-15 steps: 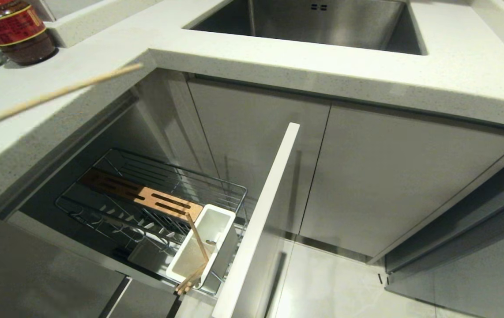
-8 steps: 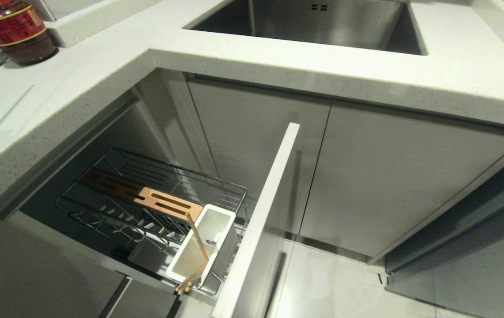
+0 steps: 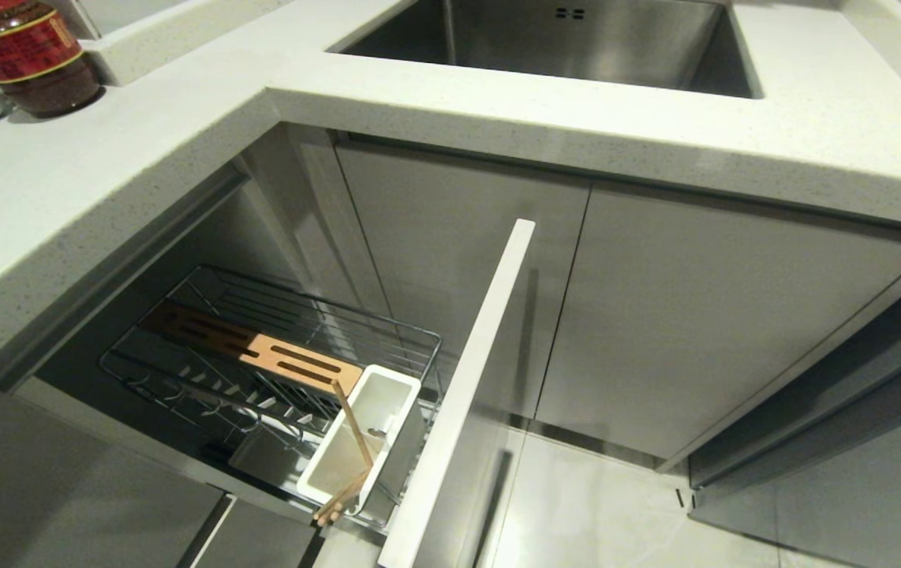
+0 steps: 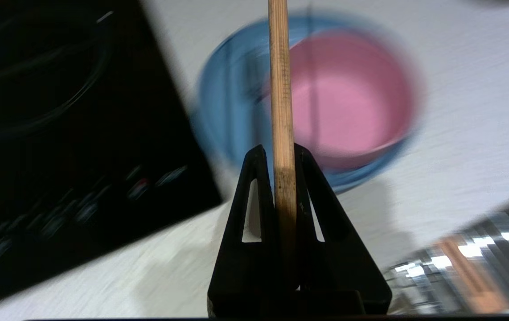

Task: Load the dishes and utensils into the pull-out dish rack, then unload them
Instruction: Take the chopsticks out of the cupboard

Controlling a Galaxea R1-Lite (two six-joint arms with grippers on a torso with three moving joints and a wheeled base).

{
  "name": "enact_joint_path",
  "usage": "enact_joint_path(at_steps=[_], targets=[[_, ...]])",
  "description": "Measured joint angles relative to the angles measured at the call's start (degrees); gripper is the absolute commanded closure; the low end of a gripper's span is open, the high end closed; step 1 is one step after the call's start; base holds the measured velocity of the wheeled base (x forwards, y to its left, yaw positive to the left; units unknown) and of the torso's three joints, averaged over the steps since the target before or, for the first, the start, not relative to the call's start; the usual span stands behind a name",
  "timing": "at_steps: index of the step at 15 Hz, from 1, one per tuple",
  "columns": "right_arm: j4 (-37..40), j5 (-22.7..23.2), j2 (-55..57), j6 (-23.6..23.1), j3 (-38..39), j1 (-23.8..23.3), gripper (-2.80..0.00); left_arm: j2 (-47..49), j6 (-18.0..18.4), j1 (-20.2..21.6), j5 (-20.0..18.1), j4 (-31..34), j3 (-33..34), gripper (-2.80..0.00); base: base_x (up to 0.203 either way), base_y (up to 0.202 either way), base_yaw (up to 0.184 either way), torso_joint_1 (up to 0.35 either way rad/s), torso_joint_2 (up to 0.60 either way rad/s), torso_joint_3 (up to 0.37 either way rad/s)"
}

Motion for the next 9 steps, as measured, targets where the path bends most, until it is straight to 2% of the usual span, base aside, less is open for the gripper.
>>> enact_joint_path(at_steps=[2,3,5,9], targets=[[0.0,0.0,0.0,0.0,0.0,0.0,0.0,-0.2,-1.3,2.4,4.4,2.3,3.0,0.0,0.0,0.0,0.0,0.0,0.0,0.0],[0.0,0.0,0.0,0.0,0.0,0.0,0.0,-0.3,-2.8,2.9,5.2,3.4,4.3,0.0,0.0,0.0,0.0,0.0,0.0,0.0],[0.0,0.0,0.0,0.0,0.0,0.0,0.0,-0.4,-5.2,3.2,5.2,5.9,6.5,0.0,0.0,0.0,0.0,0.0,0.0,0.0],[0.0,0.0,0.0,0.0,0.0,0.0,0.0,0.2,-7.7,3.4,5.0,6.2,11.0,0.0,0.0,0.0,0.0,0.0,0.0,0.0]])
